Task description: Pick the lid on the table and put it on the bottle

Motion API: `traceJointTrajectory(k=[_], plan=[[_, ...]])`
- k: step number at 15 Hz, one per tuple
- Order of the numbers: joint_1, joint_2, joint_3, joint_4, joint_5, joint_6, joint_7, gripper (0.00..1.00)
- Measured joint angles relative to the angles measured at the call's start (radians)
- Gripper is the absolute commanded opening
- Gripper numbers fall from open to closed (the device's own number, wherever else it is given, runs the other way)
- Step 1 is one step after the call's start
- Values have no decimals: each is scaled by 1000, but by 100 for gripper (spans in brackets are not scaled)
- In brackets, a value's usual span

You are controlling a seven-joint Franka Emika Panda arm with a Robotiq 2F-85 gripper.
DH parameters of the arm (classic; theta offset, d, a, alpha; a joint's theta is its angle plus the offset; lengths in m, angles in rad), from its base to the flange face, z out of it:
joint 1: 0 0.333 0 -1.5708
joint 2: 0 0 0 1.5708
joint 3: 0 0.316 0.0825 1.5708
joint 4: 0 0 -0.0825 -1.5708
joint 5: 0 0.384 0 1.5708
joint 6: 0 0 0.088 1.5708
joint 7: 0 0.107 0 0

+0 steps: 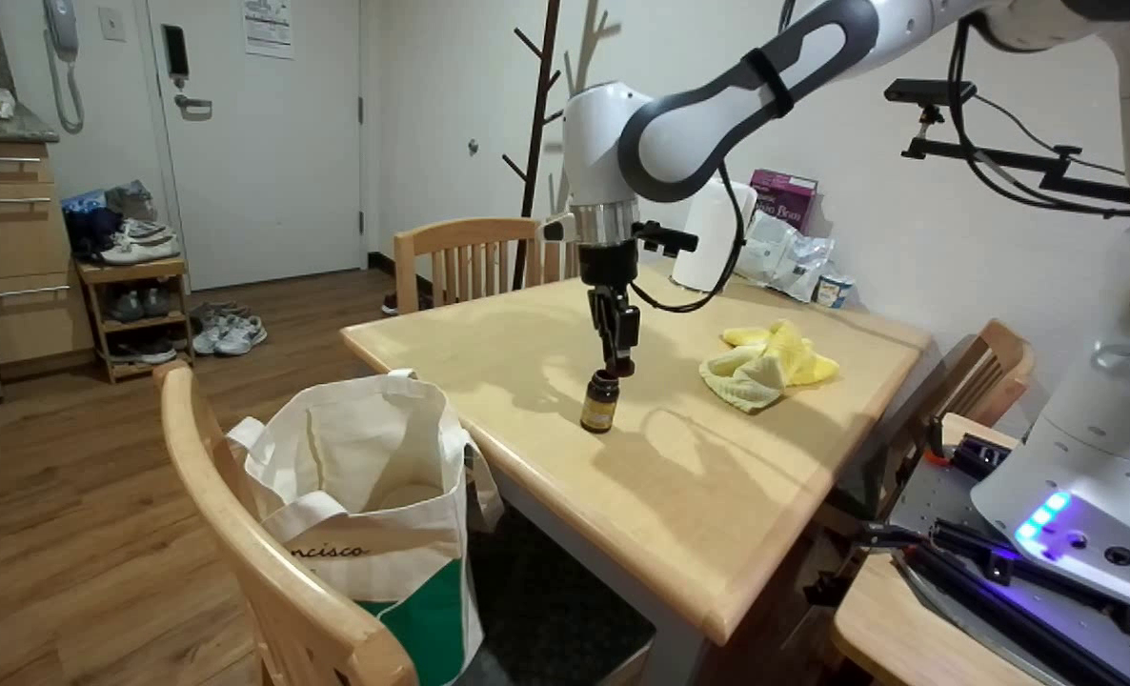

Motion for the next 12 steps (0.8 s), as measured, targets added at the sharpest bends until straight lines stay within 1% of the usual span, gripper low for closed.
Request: traceJointTrajectory(k=[6, 12], plan=[[-10, -19, 3, -44, -24, 115, 1, 18], [-25, -19, 21, -67, -24, 162, 1, 18]])
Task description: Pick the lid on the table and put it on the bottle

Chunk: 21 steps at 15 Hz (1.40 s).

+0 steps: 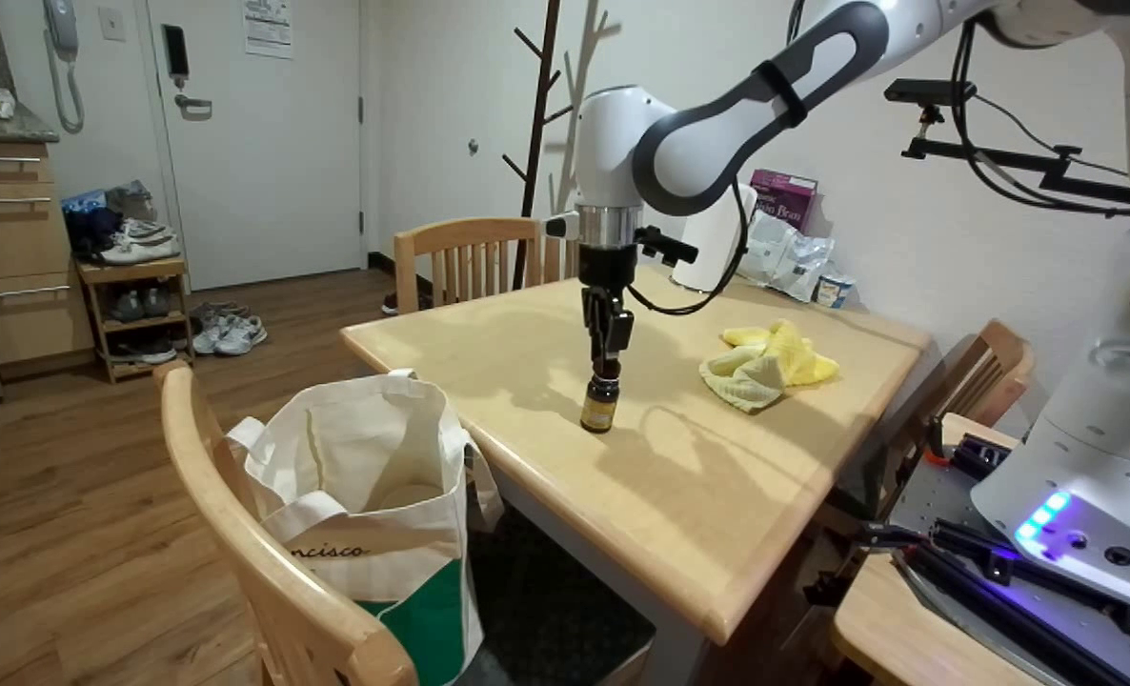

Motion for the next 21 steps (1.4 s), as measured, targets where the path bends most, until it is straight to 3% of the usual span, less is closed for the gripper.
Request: traceJointTrajectory(k=[7, 21], plan=[[-28, 0, 32, -12, 23, 65, 0, 18], [-37, -2, 42, -15, 30, 28, 28, 18]])
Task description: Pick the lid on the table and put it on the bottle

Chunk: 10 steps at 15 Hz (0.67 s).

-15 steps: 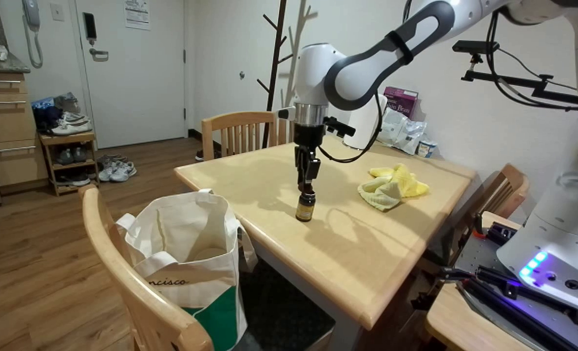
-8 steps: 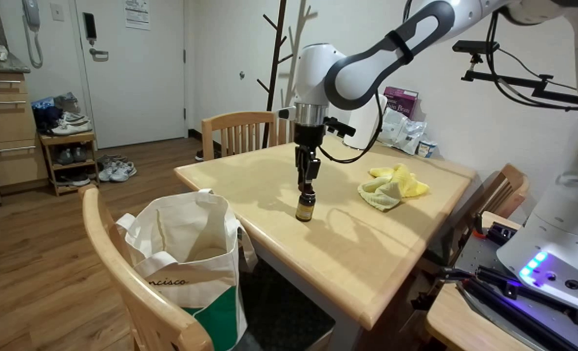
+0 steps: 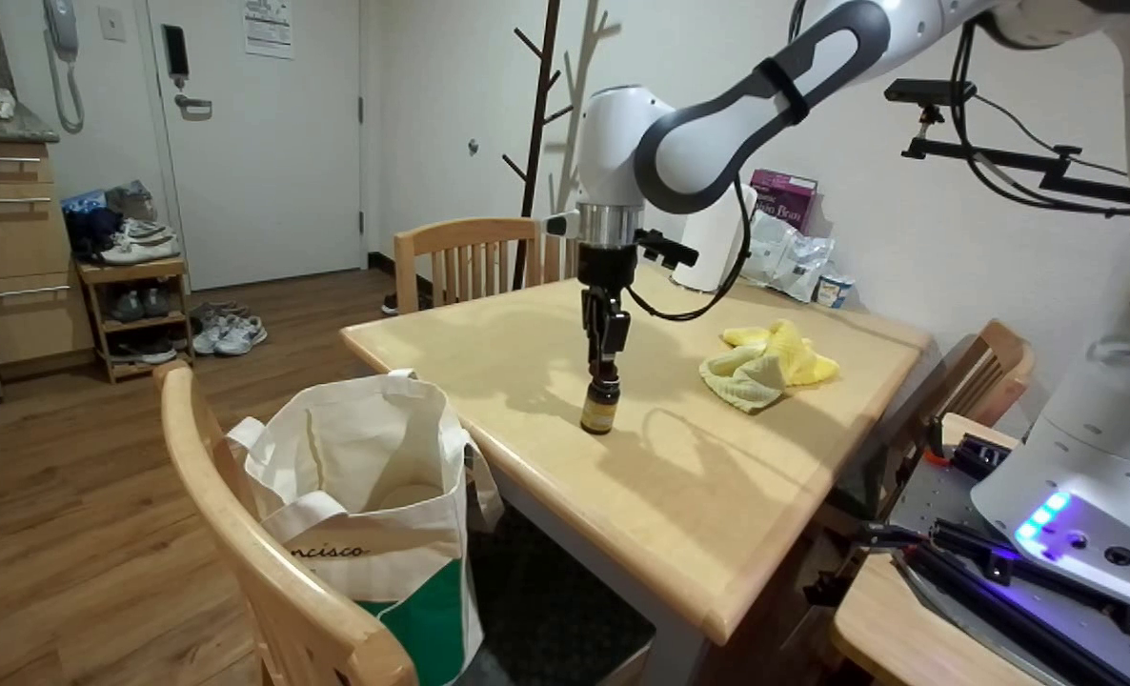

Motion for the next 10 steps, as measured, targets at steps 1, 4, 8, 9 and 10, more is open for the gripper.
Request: traceJointTrajectory(k=[1, 4, 8, 9, 10], plan=[[0, -1, 0, 0, 0, -9, 8, 18], [0, -2, 0, 0, 0, -32, 27, 18], [0, -4, 0, 0, 0, -68, 56, 18], [0, -4, 0, 0, 0, -78, 65, 18], [1, -4, 0, 0, 0, -86, 73, 18]])
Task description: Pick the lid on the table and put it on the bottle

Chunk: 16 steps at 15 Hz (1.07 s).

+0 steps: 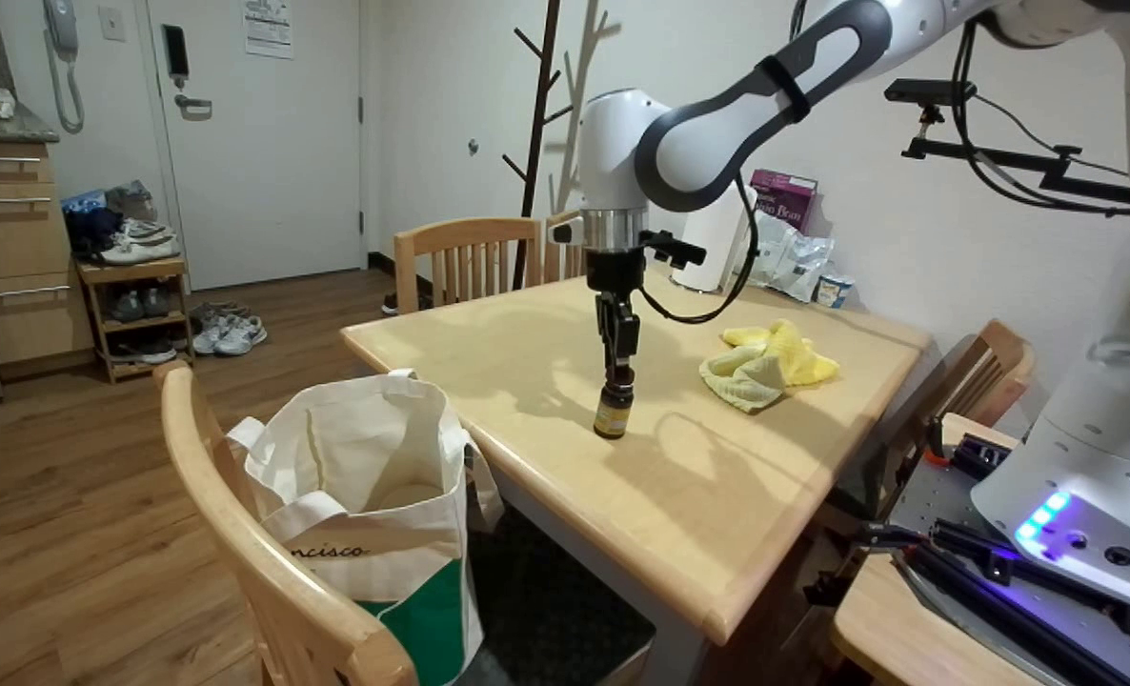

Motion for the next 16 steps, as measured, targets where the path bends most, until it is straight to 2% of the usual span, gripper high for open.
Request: traceJointTrajectory(k=[16], plan=[[0, 0, 7, 4, 0, -6, 16, 18]])
